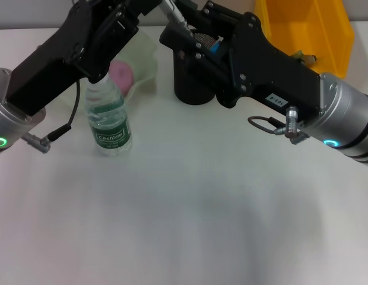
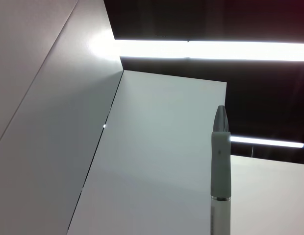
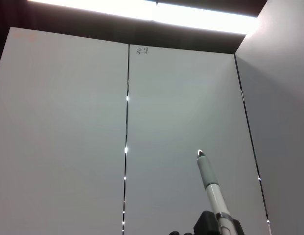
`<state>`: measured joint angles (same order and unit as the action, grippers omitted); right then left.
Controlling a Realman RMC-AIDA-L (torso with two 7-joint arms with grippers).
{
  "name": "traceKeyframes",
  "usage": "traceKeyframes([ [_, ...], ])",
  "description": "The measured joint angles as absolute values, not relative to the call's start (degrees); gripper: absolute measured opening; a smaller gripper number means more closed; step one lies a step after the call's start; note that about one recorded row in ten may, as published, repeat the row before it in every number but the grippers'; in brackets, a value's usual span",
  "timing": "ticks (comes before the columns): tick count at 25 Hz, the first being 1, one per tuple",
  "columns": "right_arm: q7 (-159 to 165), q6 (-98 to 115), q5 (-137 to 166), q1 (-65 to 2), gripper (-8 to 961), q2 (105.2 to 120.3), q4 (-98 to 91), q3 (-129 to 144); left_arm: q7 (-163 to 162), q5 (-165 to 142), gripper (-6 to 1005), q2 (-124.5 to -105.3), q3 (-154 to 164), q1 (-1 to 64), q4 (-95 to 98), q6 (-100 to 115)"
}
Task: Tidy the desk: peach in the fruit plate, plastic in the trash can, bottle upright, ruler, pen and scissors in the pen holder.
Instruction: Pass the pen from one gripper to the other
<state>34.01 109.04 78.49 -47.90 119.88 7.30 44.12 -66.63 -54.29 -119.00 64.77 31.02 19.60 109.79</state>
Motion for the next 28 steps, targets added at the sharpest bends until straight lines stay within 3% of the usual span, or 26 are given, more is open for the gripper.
traceKeyframes([
  [20, 34.00, 108.66, 78.17, -48.16, 191, 119.88, 7.14, 44.13, -66.66, -54.47, 303, -118.94, 64.77, 31.29, 19.51, 109.76],
  [28, 34.00, 108.63, 78.09, -48.17, 191, 119.88, 7.01, 44.12, -66.62, -54.29, 306, -118.92, 64.77, 31.08, 19.51, 109.76],
])
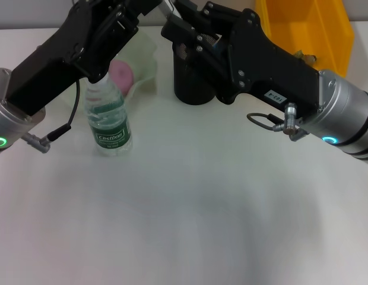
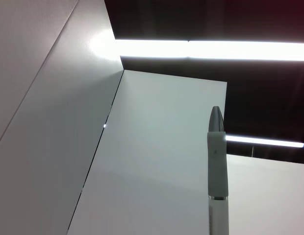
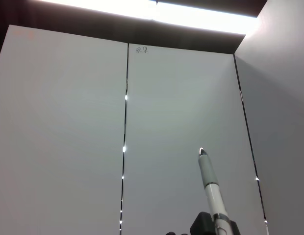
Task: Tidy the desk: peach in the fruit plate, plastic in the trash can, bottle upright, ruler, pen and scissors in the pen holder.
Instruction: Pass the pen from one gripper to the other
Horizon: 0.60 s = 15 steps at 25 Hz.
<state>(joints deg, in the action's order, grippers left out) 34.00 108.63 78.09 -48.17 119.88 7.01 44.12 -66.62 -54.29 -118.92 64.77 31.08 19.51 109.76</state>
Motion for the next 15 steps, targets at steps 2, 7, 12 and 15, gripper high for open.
traceKeyframes([
  [2, 34.00, 108.63, 78.07, -48.17, 191, 119.88, 7.01, 44.11, -66.62, -54.28, 307, -118.92, 64.77, 31.09, 19.51, 109.76],
  [7, 33.99, 108.64, 78.04, -48.12, 191, 119.88, 6.90, 44.11, -66.62, -54.29, 309, -118.91, 64.77, 31.23, 19.51, 109.76],
  [12, 33.97, 108.63, 77.97, -48.07, 191, 119.88, 6.71, 44.12, -66.44, -54.29, 311, -118.91, 64.77, 31.24, 19.51, 109.74],
  [15, 33.95, 108.61, 77.96, -47.99, 191, 119.88, 6.67, 44.12, -65.89, -54.34, 312, -118.92, 64.77, 31.20, 19.59, 109.78],
])
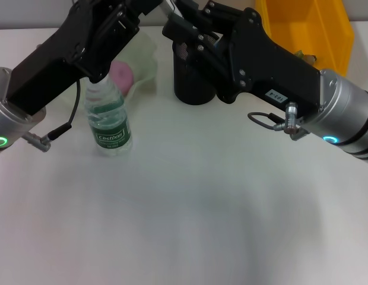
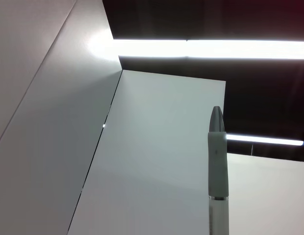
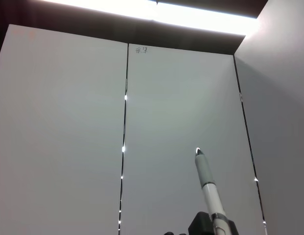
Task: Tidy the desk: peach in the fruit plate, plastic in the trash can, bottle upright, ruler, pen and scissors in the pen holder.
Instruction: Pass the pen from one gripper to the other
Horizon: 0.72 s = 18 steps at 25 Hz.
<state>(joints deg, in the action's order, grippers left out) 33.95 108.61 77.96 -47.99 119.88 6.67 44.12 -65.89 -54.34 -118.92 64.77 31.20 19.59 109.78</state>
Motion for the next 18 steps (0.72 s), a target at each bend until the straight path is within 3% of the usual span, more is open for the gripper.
traceKeyframes([
  [16, 33.91, 108.41, 77.90, -47.98, 191, 119.87, 6.45, 44.11, -63.91, -53.44, 319, -119.09, 64.77, 30.82, 19.40, 110.76],
  [18, 33.88, 108.41, 77.90, -47.98, 191, 119.87, 6.43, 44.10, -63.93, -52.48, 387, -119.06, 64.75, 30.33, 19.38, 110.81],
])
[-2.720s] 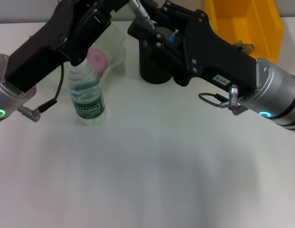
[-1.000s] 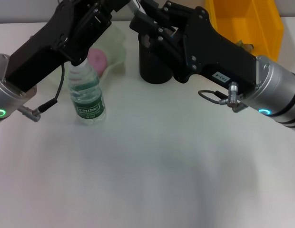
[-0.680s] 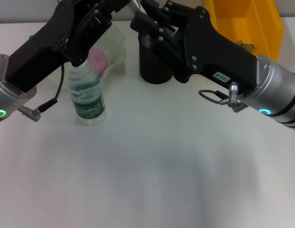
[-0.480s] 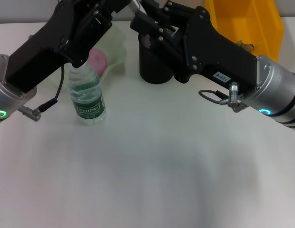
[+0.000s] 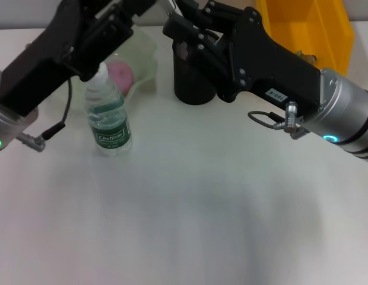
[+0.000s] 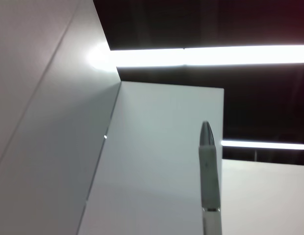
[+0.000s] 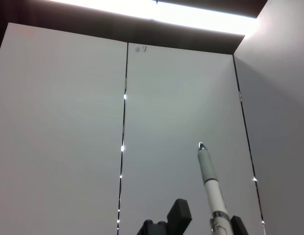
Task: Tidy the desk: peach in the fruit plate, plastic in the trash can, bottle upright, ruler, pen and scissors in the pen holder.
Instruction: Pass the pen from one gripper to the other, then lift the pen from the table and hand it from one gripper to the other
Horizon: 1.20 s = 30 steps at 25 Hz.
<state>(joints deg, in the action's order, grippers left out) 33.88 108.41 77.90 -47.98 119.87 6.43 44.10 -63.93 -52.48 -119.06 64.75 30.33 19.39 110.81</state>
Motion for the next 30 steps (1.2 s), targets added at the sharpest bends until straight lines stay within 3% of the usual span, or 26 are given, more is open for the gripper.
traceKeyframes([
  [4, 33.85, 108.43, 77.90, -47.75, 191, 119.88, 6.41, 43.51, -63.81, -51.80, 523, -118.86, 64.72, 29.76, 19.36, 110.57],
  [10, 33.83, 108.90, 77.85, -46.78, 191, 119.88, 5.49, 43.09, -63.72, -51.07, 602, -118.61, 63.61, 28.45, 19.35, 109.73],
  [18, 38.31, 111.27, 77.75, -40.16, 192, 119.69, -3.68, 38.50, -65.31, -51.06, 602, -118.37, 63.20, 27.37, 19.38, 108.21],
  [30, 65.47, 106.45, 78.02, -30.80, 192, 119.33, -35.03, 38.57, -65.12, -51.11, 601, -118.47, 63.19, 27.02, 19.34, 107.92],
])
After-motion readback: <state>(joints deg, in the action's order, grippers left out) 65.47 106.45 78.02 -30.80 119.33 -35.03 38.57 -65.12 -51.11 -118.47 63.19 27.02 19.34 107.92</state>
